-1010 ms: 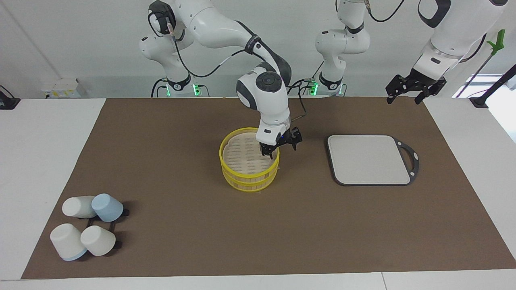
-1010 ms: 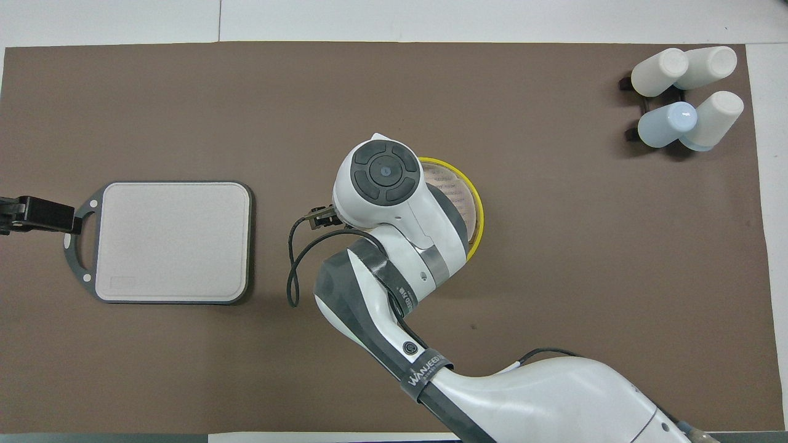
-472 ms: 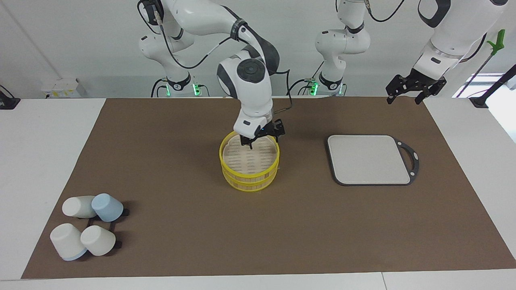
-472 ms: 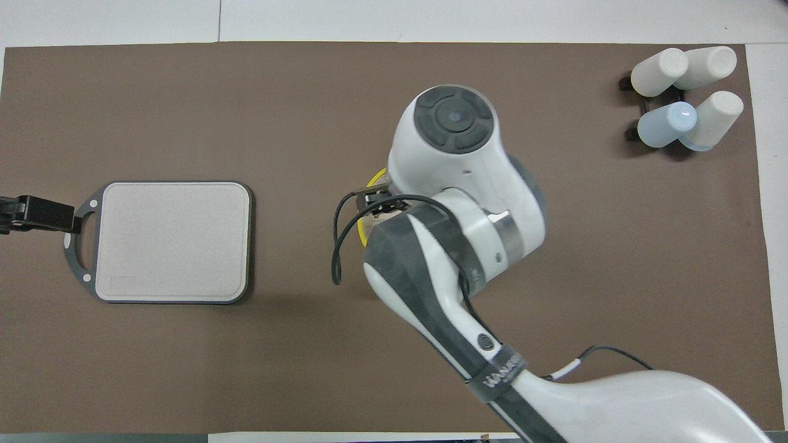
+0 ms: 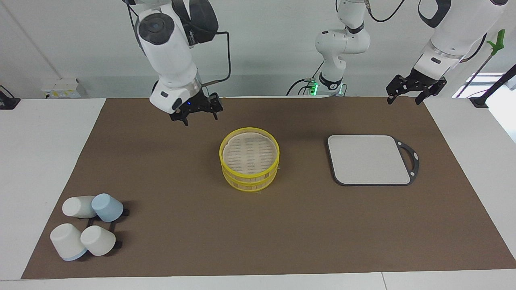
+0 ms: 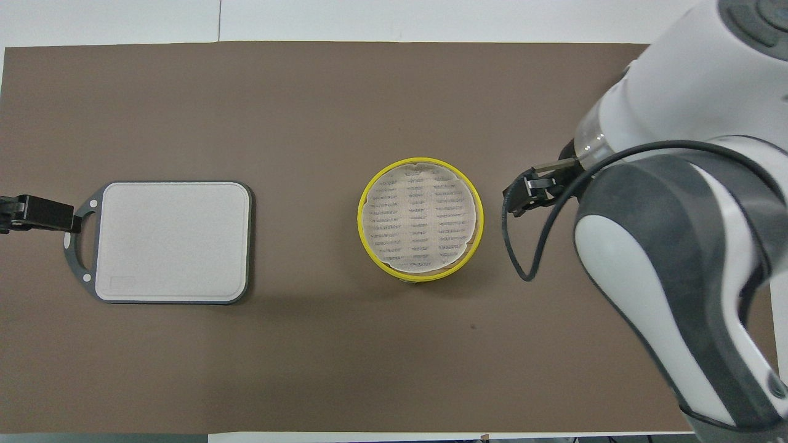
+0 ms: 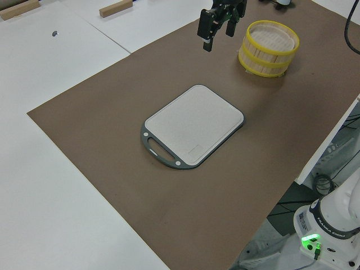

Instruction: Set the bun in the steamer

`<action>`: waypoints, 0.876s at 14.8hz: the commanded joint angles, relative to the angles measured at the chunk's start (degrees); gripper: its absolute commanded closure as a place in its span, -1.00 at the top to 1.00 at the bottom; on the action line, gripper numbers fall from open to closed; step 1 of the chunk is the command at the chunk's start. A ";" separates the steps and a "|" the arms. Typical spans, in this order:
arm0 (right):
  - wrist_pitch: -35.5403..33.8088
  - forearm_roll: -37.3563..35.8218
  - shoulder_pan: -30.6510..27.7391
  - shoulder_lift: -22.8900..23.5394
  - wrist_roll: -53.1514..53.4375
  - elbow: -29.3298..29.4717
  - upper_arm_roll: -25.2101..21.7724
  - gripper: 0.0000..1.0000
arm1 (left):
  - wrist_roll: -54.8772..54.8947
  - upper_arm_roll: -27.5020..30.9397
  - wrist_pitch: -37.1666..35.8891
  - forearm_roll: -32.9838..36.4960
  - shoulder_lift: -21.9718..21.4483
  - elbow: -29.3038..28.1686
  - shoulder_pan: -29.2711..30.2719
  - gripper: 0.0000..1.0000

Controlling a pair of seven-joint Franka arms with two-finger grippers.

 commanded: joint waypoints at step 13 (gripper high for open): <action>4.53 -4.47 -10.45 -12.28 -5.80 -12.65 0.77 1.00 | 0.35 -0.32 1.30 -0.54 -1.20 -1.38 0.72 1.00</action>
